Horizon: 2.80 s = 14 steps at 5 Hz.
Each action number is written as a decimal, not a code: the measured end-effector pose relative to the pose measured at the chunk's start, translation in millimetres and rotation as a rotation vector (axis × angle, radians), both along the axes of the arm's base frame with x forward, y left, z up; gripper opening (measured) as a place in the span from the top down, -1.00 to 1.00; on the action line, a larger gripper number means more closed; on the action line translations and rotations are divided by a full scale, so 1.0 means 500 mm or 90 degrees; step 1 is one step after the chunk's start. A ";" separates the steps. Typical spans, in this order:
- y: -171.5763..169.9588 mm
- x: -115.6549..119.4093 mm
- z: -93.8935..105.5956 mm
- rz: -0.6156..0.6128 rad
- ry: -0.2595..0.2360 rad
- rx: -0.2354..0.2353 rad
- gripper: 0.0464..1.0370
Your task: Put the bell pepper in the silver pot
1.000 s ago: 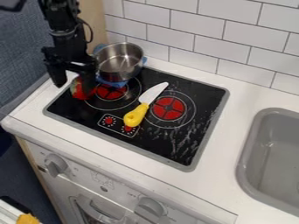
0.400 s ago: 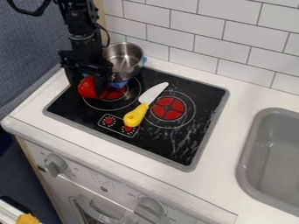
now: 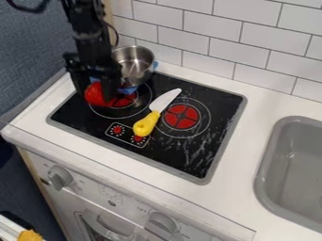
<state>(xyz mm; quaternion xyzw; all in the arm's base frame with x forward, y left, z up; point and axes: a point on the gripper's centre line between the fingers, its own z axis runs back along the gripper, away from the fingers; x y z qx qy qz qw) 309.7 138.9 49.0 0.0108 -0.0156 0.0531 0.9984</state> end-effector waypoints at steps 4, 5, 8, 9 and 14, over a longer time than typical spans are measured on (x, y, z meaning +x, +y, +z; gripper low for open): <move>-0.014 0.154 0.035 0.024 0.021 0.014 -0.54; -0.013 0.156 0.025 0.030 0.022 0.017 -0.93; -0.105 0.165 0.121 -0.066 -0.069 0.023 -0.92; -0.130 0.149 0.112 -0.096 -0.061 0.019 -0.92; -0.132 0.148 0.111 -0.096 -0.060 0.017 -0.92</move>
